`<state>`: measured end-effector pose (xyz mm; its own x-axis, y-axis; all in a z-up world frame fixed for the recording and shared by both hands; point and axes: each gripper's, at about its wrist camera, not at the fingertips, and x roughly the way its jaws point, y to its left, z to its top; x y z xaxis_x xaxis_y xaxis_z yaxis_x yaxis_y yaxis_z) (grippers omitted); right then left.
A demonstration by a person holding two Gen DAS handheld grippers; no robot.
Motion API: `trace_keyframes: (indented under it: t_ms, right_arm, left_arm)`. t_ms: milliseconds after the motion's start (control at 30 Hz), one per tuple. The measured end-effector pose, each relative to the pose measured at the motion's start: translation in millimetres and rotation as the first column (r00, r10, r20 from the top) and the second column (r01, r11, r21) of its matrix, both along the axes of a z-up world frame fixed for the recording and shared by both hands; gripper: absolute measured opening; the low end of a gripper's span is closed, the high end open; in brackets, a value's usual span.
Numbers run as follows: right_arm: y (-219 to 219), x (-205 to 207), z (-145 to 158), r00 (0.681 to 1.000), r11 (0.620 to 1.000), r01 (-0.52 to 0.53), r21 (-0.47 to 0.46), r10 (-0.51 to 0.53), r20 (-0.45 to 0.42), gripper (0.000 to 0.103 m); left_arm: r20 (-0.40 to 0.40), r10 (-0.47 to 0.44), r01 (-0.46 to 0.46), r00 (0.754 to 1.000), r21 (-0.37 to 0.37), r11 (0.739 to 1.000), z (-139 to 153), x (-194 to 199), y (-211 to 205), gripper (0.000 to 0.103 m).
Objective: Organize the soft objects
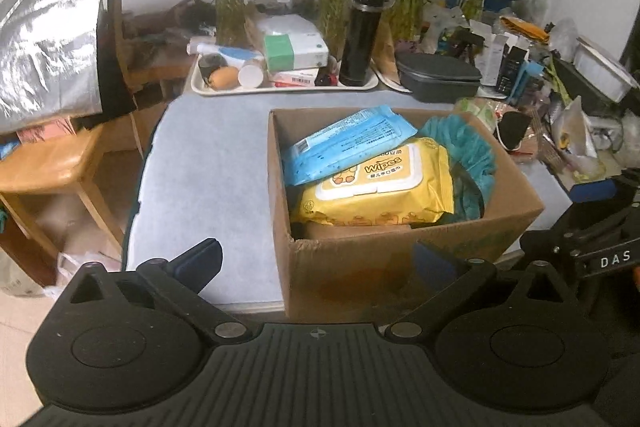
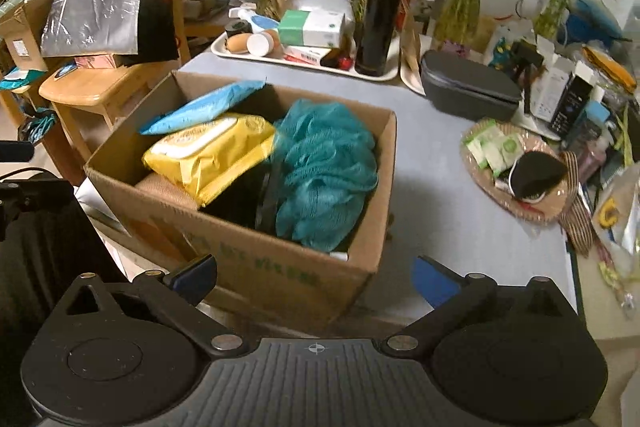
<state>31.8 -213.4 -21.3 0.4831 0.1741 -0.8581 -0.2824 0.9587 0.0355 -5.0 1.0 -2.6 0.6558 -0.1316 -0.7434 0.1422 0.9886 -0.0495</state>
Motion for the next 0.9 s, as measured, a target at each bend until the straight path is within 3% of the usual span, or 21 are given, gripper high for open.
trace_keyframes:
  t_ms: [200, 467, 900]
  right_arm:
    - [-0.7, -8.7, -6.6, 1.000, 1.000, 0.026, 0.001, -0.026, -0.011, 0.103]
    - [-3.5, -13.7, -12.3, 0.999, 0.999, 0.038, 0.005, -0.038, -0.029, 0.103]
    - [-5.8, -9.6, -9.2, 0.999, 0.999, 0.053, 0.005, -0.053, -0.015, 0.103]
  left_arm:
    - [-0.027, -0.009, 0.011, 1.000, 0.055, 0.998, -1.5, -3.8, -6.7, 0.103]
    - [-0.082, 0.017, -0.013, 0.997, 0.051, 0.999, -9.9, -2.6, -5.7, 0.103]
    - [-0.085, 0.029, -0.023, 0.996, 0.068, 0.997, -10.4, 1.1, -7.2, 0.103]
